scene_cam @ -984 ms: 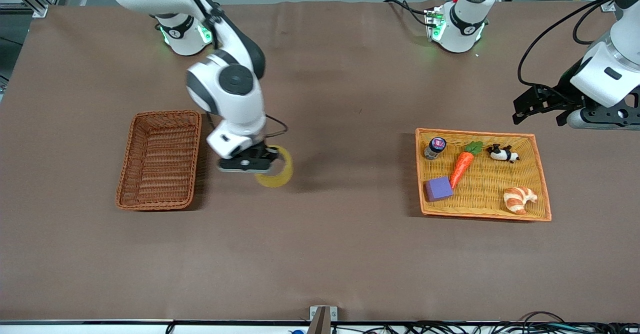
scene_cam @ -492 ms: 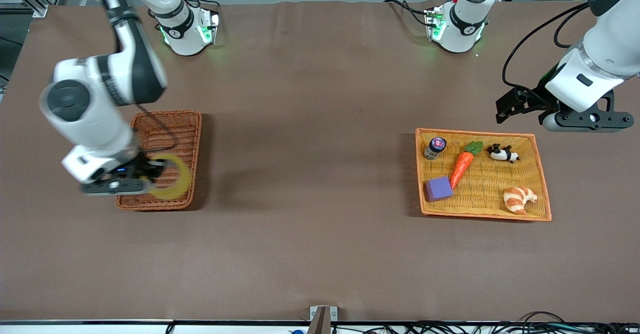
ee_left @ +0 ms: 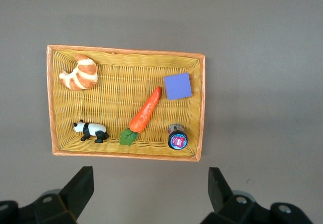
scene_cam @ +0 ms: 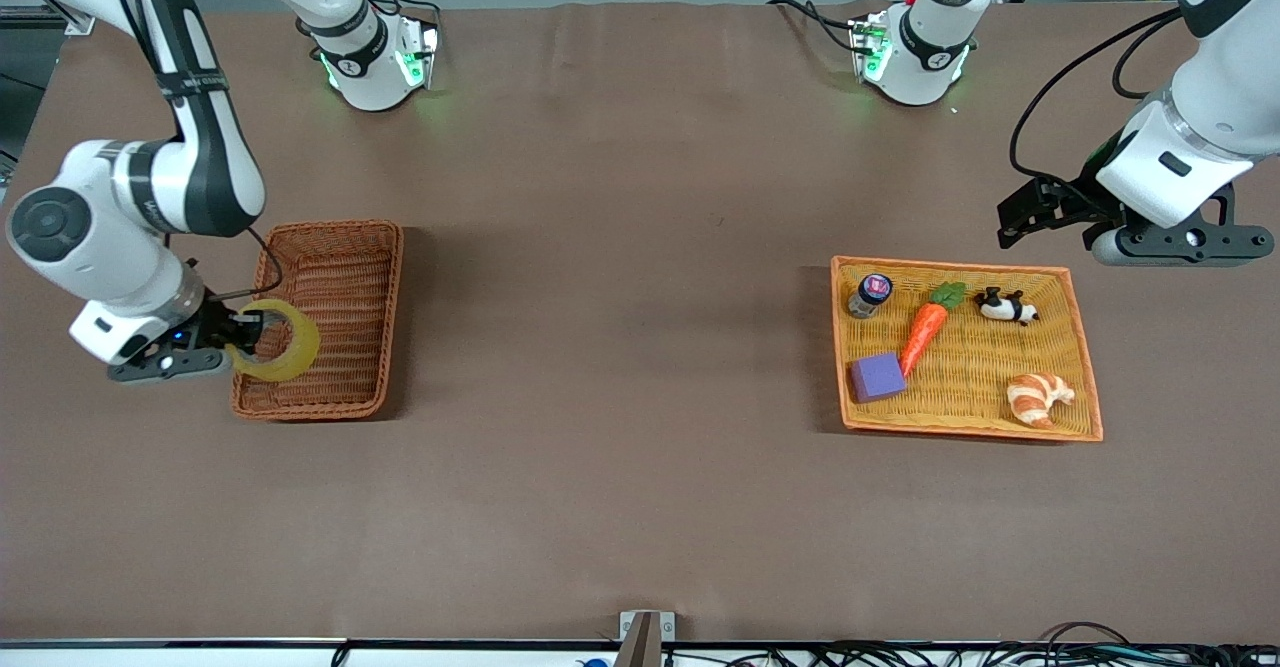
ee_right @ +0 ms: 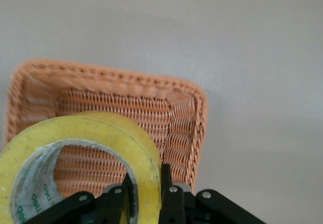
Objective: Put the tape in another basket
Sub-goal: 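Carry the tape roll with the right gripper over the brown basket, then lower the tape roll into the brown basket and open the right gripper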
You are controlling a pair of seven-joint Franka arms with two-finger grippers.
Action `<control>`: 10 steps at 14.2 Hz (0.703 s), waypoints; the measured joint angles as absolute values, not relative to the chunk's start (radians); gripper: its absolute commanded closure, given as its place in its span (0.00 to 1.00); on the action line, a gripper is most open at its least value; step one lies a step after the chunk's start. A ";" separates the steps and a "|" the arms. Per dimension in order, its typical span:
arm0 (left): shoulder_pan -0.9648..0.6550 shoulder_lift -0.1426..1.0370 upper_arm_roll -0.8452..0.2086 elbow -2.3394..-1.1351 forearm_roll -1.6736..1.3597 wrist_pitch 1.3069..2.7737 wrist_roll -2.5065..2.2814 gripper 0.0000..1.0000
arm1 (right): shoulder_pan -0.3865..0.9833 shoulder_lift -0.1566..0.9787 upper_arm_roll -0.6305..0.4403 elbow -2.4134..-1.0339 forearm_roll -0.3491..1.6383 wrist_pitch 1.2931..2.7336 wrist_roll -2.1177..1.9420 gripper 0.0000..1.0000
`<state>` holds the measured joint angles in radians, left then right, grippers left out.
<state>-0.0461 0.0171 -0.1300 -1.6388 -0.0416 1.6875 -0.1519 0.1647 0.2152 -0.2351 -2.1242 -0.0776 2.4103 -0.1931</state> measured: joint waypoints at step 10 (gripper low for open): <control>-0.026 0.002 -0.130 -1.672 -0.022 1.767 -0.153 0.00 | 0.166 0.255 -0.235 -2.461 -0.077 2.856 -0.195 0.12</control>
